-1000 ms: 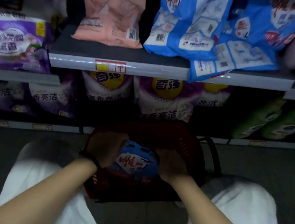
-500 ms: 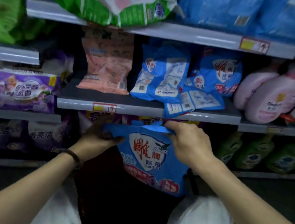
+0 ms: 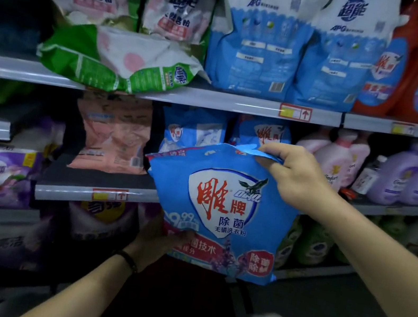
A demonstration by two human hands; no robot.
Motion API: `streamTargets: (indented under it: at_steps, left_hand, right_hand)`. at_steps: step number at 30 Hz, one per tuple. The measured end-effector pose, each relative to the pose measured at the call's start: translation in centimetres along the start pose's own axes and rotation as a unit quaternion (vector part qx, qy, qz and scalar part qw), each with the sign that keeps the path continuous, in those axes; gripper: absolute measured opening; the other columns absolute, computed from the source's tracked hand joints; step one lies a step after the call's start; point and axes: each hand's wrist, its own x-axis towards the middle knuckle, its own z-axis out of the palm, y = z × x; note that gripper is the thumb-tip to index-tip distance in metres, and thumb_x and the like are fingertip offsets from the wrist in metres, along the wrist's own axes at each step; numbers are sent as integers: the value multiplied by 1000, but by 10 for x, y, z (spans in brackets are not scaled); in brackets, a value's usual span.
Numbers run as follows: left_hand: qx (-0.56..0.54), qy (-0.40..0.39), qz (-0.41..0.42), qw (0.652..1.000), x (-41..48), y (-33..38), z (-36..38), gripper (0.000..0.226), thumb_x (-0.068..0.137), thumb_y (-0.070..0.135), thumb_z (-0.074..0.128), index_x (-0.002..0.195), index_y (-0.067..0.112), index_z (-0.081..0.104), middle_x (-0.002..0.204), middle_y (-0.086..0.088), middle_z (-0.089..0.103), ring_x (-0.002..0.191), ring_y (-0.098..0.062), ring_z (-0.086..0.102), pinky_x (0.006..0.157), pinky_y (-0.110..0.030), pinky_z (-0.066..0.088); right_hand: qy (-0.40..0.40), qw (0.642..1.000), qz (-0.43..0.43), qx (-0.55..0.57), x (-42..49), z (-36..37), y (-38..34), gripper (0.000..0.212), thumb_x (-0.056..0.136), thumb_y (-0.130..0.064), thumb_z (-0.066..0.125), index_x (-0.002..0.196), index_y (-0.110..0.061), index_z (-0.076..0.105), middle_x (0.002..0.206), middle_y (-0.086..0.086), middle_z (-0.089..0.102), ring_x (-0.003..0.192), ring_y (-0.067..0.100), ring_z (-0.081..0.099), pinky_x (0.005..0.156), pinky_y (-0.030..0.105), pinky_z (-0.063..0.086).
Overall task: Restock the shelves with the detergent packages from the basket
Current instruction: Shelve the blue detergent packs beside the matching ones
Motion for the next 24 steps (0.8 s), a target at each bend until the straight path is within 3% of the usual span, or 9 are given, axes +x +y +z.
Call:
streamTargets:
  at_steps: [6, 8, 11, 14, 16, 18, 20, 22, 24]
  left_hand:
    - [-49, 86, -6, 995, 2, -11, 22, 38, 86, 12, 82, 123, 14, 72, 113, -4, 81, 104, -26, 78, 85, -39, 64]
    - [-39, 122, -3, 992, 6, -14, 28, 31, 84, 11, 84, 114, 16, 76, 103, 0, 82, 95, -22, 79, 75, -31, 64]
    - [-12, 147, -15, 989, 15, -19, 38, 24, 83, 15, 87, 105, 19, 78, 95, 5, 83, 87, -17, 80, 79, -38, 64]
    - [-22, 153, -25, 988, 26, -22, 48, 26, 82, 14, 88, 105, 21, 77, 96, 5, 83, 87, -17, 80, 78, -34, 63]
    - [-30, 143, -29, 989, 35, -21, 58, 33, 81, 19, 89, 111, 22, 76, 98, 5, 83, 91, -18, 80, 82, -35, 63]
    - [-36, 128, -37, 990, 46, -19, 72, 30, 81, 20, 88, 106, 26, 74, 86, 11, 82, 77, -4, 78, 67, -19, 60]
    - [-19, 114, -37, 993, 59, -16, 85, 24, 81, 22, 88, 99, 29, 72, 80, 16, 80, 66, 6, 73, 58, -11, 54]
    - [0, 96, -33, 995, 74, -9, 100, 27, 80, 32, 90, 103, 29, 76, 89, 15, 81, 82, -2, 77, 78, -26, 61]
    - [29, 59, -29, 997, 92, 2, 110, 43, 76, 48, 89, 113, 29, 77, 102, 11, 82, 96, -13, 78, 95, -45, 60]
  right_hand:
    - [83, 992, 92, -34, 2, -4, 26, 26, 94, -53, 73, 105, -30, 75, 105, -7, 73, 102, 15, 66, 75, 31, 50]
    - [139, 983, 113, -37, -6, 1, 44, 55, 87, -58, 78, 129, -26, 63, 121, -4, 63, 110, 13, 60, 85, 28, 50]
    - [250, 942, 207, 90, -32, 18, 79, 103, 67, -71, 85, 145, -18, 43, 138, 3, 50, 127, 21, 53, 105, 39, 49]
    - [190, 894, 325, 243, -64, 39, 118, 142, 38, -85, 87, 150, -14, 38, 138, 4, 59, 126, 26, 61, 107, 46, 52]
    - [77, 885, 356, 291, -82, 53, 136, 121, 45, -68, 97, 142, -15, 49, 123, -4, 73, 112, 23, 73, 98, 42, 58]
    - [8, 879, 352, 322, -94, 66, 153, 87, 52, -47, 103, 125, -16, 66, 106, -2, 82, 99, 22, 80, 92, 42, 63]
    - [-9, 862, 351, 365, -98, 71, 164, 86, 43, -44, 106, 116, -11, 77, 106, 8, 83, 99, 29, 80, 95, 49, 62]
    - [35, 837, 354, 416, -96, 69, 175, 84, 39, -40, 107, 111, -5, 80, 108, 18, 81, 98, 38, 79, 95, 53, 61]
    - [92, 817, 359, 442, -89, 60, 182, 61, 56, -24, 102, 109, -2, 80, 106, 21, 80, 95, 42, 79, 93, 56, 62]
